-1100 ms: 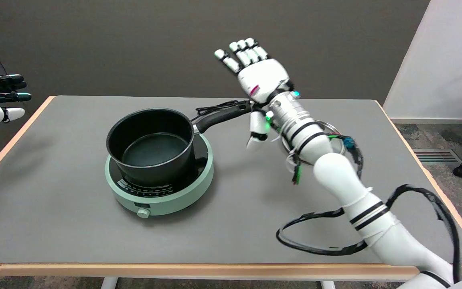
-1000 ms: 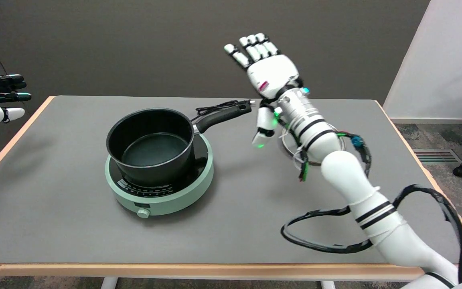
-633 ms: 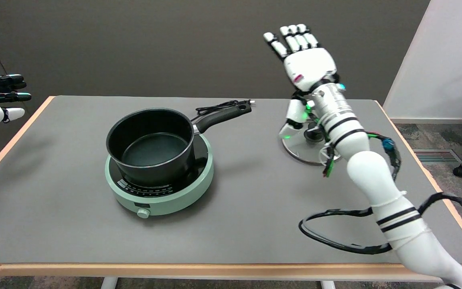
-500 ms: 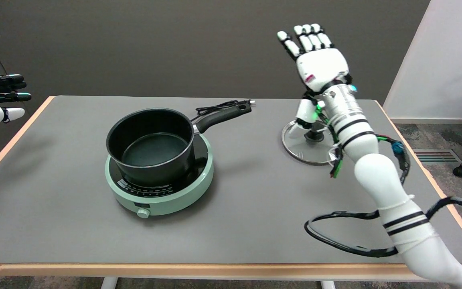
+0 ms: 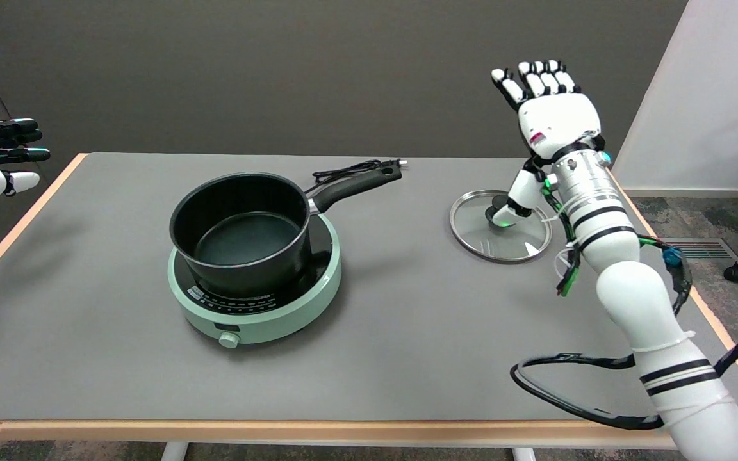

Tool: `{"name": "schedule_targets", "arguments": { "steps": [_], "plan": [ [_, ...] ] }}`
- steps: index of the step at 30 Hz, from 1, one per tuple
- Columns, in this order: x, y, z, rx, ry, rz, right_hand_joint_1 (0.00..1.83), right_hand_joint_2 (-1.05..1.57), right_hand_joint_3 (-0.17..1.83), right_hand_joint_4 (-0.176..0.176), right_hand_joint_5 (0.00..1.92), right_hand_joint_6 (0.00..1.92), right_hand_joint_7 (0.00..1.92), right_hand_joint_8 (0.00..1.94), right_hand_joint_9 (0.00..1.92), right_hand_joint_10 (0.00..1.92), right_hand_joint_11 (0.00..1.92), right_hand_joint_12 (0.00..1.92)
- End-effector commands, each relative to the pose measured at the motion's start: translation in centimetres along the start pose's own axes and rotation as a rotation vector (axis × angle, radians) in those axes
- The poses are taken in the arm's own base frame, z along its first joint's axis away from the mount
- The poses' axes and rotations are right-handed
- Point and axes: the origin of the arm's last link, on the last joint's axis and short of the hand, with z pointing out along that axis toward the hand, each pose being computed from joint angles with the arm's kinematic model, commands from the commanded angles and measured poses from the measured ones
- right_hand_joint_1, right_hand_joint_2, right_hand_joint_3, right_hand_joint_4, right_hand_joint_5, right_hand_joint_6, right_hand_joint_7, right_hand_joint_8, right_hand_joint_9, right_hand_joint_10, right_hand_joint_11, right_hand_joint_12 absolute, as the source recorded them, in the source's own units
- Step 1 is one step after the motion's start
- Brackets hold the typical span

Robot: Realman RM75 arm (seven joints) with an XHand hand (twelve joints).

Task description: Pick up the pot lid.

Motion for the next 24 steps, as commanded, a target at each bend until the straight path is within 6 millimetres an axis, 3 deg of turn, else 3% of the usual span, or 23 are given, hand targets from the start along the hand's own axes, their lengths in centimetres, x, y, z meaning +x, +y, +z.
{"name": "schedule_targets", "arguments": {
  "steps": [1,15,24],
  "plan": [
    [-2.5,1.9,-0.8,0.043,-0.113,0.075,1.08,-0.58,0.79,0.176,0.17,0.17,0.17,0.17,0.17,0.17,0.17,0.17],
    [-3.7,1.2,0.5,0.182,-0.187,0.095,1.11,-0.49,0.74,0.176,0.21,0.21,0.21,0.21,0.21,0.21,0.21,0.21],
    [-3.2,1.6,1.3,0.168,-0.169,0.052,1.15,-0.44,0.78,0.176,0.41,0.41,0.41,0.41,0.41,0.41,0.41,0.41]
  ]
}}
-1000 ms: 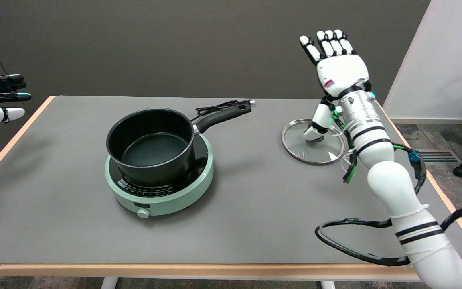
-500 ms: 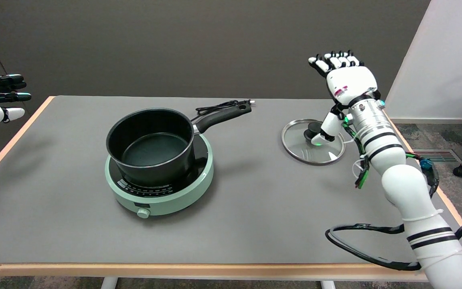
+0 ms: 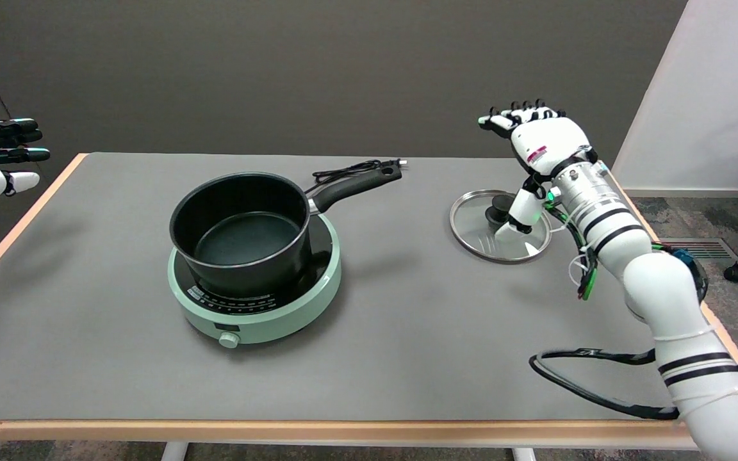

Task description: Pick up the pot lid.

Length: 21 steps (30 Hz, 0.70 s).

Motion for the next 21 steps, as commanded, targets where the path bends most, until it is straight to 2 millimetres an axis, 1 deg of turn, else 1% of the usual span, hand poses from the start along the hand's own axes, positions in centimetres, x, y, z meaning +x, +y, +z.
{"name": "schedule_targets", "arguments": {
  "steps": [1,3,6,11,13,16,21],
  "plan": [
    [-0.1,0.8,1.1,0.036,-0.028,-0.033,1.16,-0.45,0.78,0.176,0.44,0.44,0.44,0.44,0.44,0.44,0.44,0.44],
    [0.0,1.0,1.1,0.019,-0.02,-0.037,1.18,-0.47,0.82,0.176,0.51,0.51,0.51,0.51,0.51,0.51,0.51,0.51],
    [0.3,1.2,1.0,0.0,-0.009,-0.049,1.19,-0.48,0.89,0.176,0.55,0.55,0.55,0.55,0.55,0.55,0.55,0.55],
    [0.6,1.3,0.8,-0.029,0.015,-0.048,1.2,-0.48,0.9,0.176,0.58,0.58,0.58,0.58,0.58,0.58,0.58,0.58],
    [0.6,1.3,0.6,-0.05,0.025,-0.047,0.84,0.74,0.86,0.105,0.58,0.53,0.73,0.29,0.69,0.38,0.46,0.79],
    [0.7,1.3,0.1,-0.085,0.044,-0.04,0.83,0.74,0.86,0.108,0.59,0.55,0.73,0.29,0.69,0.38,0.46,0.79],
    [0.9,1.4,-0.7,-0.146,0.08,-0.015,0.79,0.75,0.83,0.141,0.66,0.58,0.79,0.31,0.74,0.45,0.49,0.83]
  ]
}}
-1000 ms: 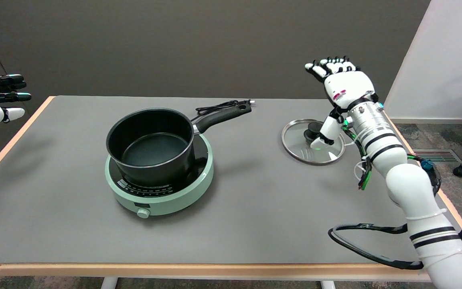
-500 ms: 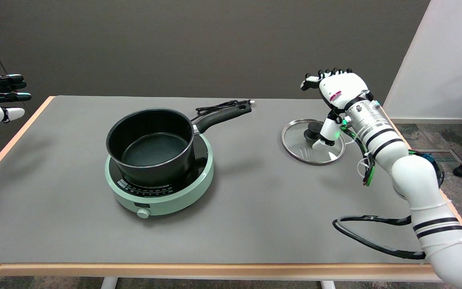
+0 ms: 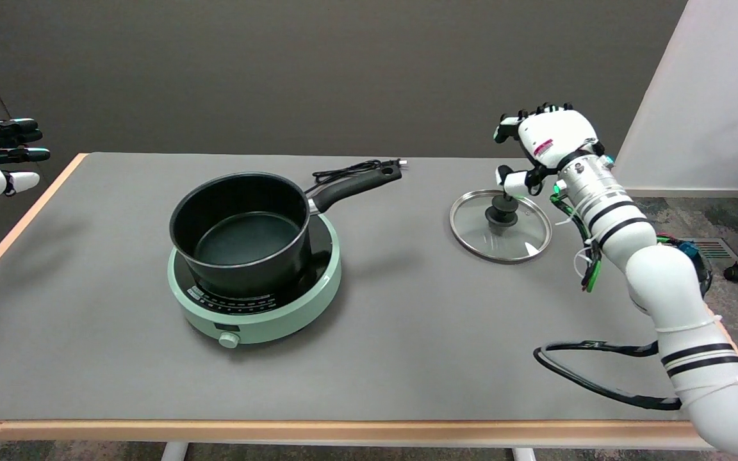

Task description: Pick up the pot lid.

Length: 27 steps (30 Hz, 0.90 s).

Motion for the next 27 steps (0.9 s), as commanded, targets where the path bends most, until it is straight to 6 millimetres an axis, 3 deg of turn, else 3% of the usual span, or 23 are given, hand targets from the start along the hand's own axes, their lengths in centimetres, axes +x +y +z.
{"name": "schedule_targets", "arguments": {
  "steps": [1,6,15,20,27],
  "plan": [
    [0.6,0.5,-1.5,-0.136,0.076,0.027,0.78,0.76,0.82,0.147,0.67,0.59,0.81,0.32,0.75,0.47,0.49,0.84],
    [0.1,0.6,-1.4,-0.141,0.062,0.063,0.78,0.76,0.81,0.149,0.67,0.62,0.83,0.35,0.78,0.52,0.52,0.92],
    [-2.8,0.6,-0.1,-0.117,-0.032,0.09,0.79,0.74,0.86,0.144,0.6,0.43,0.74,0.27,0.72,0.44,0.49,0.89],
    [-4.1,0.3,0.8,-0.085,-0.08,0.108,0.73,0.69,0.97,0.12,0.52,0.38,0.63,0.23,0.64,0.41,0.43,0.8],
    [-5.3,0.0,1.7,-0.062,-0.127,0.11,0.73,0.61,0.97,0.09,0.42,0.21,0.5,0.19,0.54,0.3,0.37,0.68]
  ]
}}
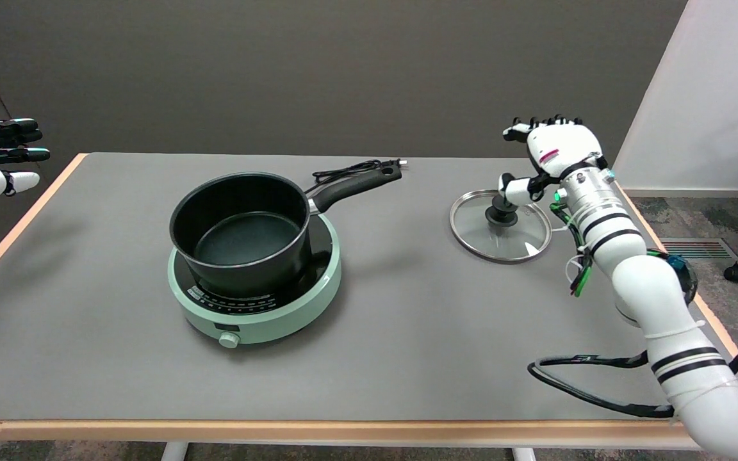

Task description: Pick up the pot lid.

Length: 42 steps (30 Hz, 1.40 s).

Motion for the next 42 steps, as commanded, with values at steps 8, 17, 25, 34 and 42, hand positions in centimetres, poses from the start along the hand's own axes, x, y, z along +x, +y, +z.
{"name": "schedule_targets", "arguments": {
  "steps": [8,17,25,34,42],
  "plan": [
    [-4.0,-0.7,2.1,0.059,-0.144,0.034,0.6,0.57,1.0,0.095,0.36,0.19,0.46,0.22,0.46,0.33,0.34,0.65],
    [-4.8,-0.6,1.4,0.066,-0.167,0.032,0.55,0.55,0.98,0.092,0.35,0.18,0.44,0.23,0.45,0.33,0.34,0.65],
    [-5.6,-0.7,1.1,0.08,-0.197,0.034,0.54,0.54,0.97,0.091,0.35,0.18,0.44,0.23,0.46,0.34,0.34,0.65],
    [-6.3,-0.8,0.8,0.094,-0.22,0.028,0.65,0.54,0.93,0.084,0.38,0.17,0.48,0.2,0.51,0.31,0.35,0.64],
    [-6.4,-0.8,0.7,0.1,-0.225,0.019,0.76,0.57,0.94,0.089,0.44,0.2,0.53,0.23,0.55,0.34,0.36,0.63]
  ]
}}
